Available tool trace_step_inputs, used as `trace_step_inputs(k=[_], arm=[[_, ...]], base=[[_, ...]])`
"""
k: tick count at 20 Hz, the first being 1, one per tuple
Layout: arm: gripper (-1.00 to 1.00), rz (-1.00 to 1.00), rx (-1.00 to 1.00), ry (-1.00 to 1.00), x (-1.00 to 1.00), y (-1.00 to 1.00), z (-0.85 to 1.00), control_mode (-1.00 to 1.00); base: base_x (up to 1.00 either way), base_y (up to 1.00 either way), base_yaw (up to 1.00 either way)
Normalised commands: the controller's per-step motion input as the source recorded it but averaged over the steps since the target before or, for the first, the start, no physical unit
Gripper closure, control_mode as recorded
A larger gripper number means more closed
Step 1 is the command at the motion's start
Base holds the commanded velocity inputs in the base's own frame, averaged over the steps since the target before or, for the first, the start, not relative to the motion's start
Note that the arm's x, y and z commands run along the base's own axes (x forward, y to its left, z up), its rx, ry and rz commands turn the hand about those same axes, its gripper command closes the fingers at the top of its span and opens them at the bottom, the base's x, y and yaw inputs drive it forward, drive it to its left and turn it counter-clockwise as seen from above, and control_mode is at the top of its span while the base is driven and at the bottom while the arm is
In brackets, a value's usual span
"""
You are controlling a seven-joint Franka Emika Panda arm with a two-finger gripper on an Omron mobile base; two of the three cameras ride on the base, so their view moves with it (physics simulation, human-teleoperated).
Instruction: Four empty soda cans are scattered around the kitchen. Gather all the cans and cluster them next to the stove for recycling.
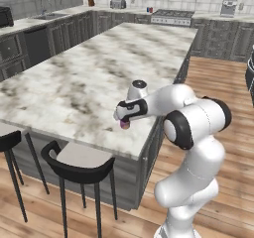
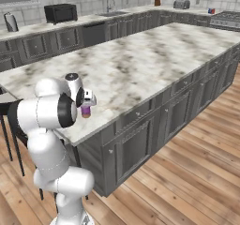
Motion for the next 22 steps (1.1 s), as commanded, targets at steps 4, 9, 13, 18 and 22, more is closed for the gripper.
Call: trace_step_inputs(k=[4, 9, 13, 18, 22], arm=[[-1.00, 0.00, 0.00, 0.00, 0.32, 0.05, -0.15, -1.00], [-1.00, 0.00, 0.00, 0.00, 0.33, 0.08, -0.15, -1.00], [-1.00, 0.00, 0.00, 0.00, 0.27, 0.01, -0.16, -1.00], [-1.00, 0.00, 0.00, 0.00, 0.24, 0.00, -0.18, -1.00], [-1.00, 0.00, 0.00, 0.00, 0.23, 0.00, -0.17, -1.00]], base=[[0.00, 0.00, 0.00], [0.00, 0.00, 0.00], [0.00, 0.00, 0.00], [0.00, 0.00, 0.00], [0.00, 0.00, 0.00]])
